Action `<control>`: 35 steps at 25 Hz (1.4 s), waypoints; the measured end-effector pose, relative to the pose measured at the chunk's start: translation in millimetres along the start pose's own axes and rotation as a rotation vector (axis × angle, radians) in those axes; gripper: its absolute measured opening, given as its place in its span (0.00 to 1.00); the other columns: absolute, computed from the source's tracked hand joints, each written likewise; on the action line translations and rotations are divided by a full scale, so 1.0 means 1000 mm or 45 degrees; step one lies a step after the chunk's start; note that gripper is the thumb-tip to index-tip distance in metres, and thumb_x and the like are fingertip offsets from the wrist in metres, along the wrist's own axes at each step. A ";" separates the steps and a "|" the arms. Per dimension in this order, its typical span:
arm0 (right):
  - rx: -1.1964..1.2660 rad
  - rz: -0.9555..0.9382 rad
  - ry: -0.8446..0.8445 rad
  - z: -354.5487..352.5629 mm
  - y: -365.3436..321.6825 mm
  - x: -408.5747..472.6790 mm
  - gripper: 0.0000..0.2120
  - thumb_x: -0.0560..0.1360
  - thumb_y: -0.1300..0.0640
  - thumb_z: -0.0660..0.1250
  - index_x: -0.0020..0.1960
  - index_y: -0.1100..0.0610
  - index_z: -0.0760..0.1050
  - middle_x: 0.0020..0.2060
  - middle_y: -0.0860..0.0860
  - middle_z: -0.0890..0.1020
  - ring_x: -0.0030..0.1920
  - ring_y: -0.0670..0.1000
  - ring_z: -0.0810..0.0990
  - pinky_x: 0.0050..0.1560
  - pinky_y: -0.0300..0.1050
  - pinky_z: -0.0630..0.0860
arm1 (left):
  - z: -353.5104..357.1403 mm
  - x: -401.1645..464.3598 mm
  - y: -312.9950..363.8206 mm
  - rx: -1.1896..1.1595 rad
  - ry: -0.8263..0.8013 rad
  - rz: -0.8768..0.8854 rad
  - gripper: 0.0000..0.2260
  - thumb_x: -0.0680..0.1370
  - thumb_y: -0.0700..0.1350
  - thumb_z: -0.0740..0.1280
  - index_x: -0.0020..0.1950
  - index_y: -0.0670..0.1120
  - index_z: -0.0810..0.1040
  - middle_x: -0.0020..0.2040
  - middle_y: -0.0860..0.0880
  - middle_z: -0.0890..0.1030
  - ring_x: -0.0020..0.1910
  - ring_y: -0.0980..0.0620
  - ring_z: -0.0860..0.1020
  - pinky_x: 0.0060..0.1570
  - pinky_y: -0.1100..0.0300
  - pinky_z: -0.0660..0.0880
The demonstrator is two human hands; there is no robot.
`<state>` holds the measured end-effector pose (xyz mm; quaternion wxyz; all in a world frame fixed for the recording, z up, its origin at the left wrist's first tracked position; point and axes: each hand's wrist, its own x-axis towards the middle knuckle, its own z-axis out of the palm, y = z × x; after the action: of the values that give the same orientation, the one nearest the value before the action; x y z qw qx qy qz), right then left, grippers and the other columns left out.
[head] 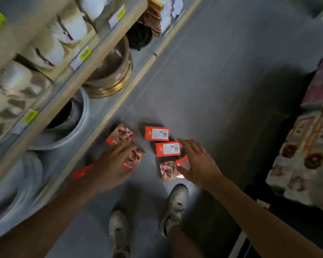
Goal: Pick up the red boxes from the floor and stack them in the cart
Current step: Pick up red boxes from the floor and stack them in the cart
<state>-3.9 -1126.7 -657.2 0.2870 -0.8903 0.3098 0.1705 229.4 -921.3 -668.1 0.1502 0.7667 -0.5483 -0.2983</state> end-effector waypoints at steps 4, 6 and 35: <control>-0.104 -0.041 -0.078 0.115 0.044 0.080 0.46 0.75 0.43 0.73 0.83 0.51 0.50 0.81 0.51 0.59 0.80 0.59 0.58 0.80 0.61 0.57 | 0.095 0.015 -0.069 -0.100 0.015 -0.030 0.29 0.75 0.58 0.64 0.74 0.49 0.70 0.72 0.50 0.72 0.72 0.49 0.70 0.71 0.52 0.68; -0.122 -0.021 -0.094 0.157 0.061 0.112 0.47 0.73 0.44 0.75 0.83 0.53 0.53 0.80 0.55 0.60 0.79 0.62 0.59 0.78 0.63 0.59 | 0.132 0.019 -0.096 -0.123 0.040 -0.023 0.30 0.75 0.59 0.64 0.75 0.49 0.69 0.73 0.49 0.71 0.72 0.48 0.70 0.69 0.47 0.70; 0.212 -0.182 0.460 0.209 0.089 0.124 0.45 0.63 0.41 0.80 0.72 0.56 0.66 0.65 0.56 0.75 0.65 0.55 0.74 0.66 0.48 0.67 | 0.244 0.074 -0.201 -0.324 -0.133 -0.864 0.44 0.65 0.62 0.78 0.76 0.50 0.65 0.69 0.44 0.73 0.68 0.39 0.71 0.66 0.44 0.71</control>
<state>4.7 -1111.7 -915.1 0.3109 -0.8992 0.3054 -0.0389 244.9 -894.7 -991.8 0.1087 0.8640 -0.2280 -0.4356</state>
